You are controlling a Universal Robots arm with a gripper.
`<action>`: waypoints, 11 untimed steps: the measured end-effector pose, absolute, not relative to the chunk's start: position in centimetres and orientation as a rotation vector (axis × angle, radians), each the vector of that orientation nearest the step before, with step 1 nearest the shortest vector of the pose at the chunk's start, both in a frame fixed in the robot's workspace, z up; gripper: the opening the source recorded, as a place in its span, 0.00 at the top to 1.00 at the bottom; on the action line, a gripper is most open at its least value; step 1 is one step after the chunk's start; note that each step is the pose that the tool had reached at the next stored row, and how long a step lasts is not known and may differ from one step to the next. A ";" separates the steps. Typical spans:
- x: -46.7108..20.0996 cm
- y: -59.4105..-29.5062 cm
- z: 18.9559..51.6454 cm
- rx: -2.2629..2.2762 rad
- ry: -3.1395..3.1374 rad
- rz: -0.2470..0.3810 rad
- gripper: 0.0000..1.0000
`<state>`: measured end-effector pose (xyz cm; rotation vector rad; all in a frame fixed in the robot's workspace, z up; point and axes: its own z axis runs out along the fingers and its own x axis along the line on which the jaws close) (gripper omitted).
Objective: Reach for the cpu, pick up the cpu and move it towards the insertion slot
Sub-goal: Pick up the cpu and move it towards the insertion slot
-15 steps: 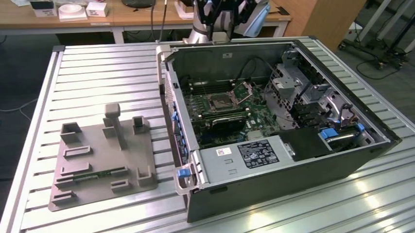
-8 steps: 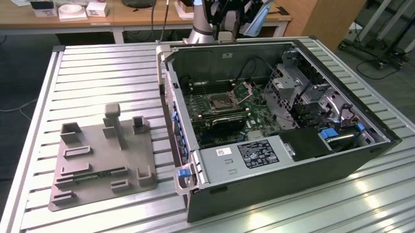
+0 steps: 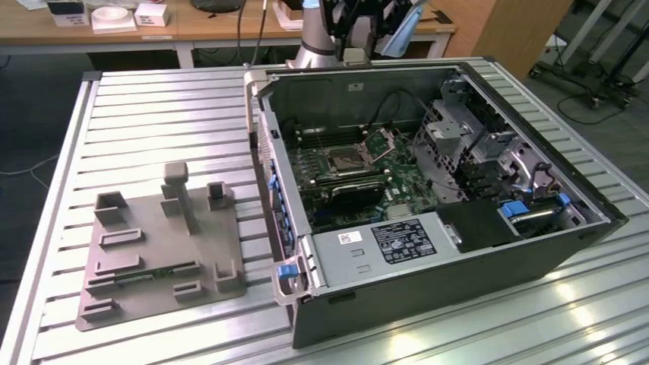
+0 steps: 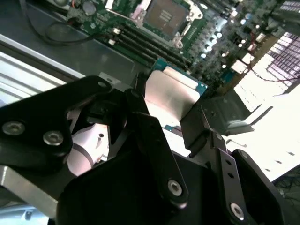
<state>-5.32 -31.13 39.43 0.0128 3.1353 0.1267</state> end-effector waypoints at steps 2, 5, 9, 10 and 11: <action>-5.1 -31.1 39.4 0.013 3.135 0.127 0.46; -5.1 -31.1 39.3 0.013 3.135 0.127 0.46; -5.1 -31.1 39.3 0.013 3.135 0.127 0.46; -5.1 -31.1 39.3 0.013 3.135 0.127 0.46; -5.1 -31.1 39.3 0.013 3.135 0.127 0.46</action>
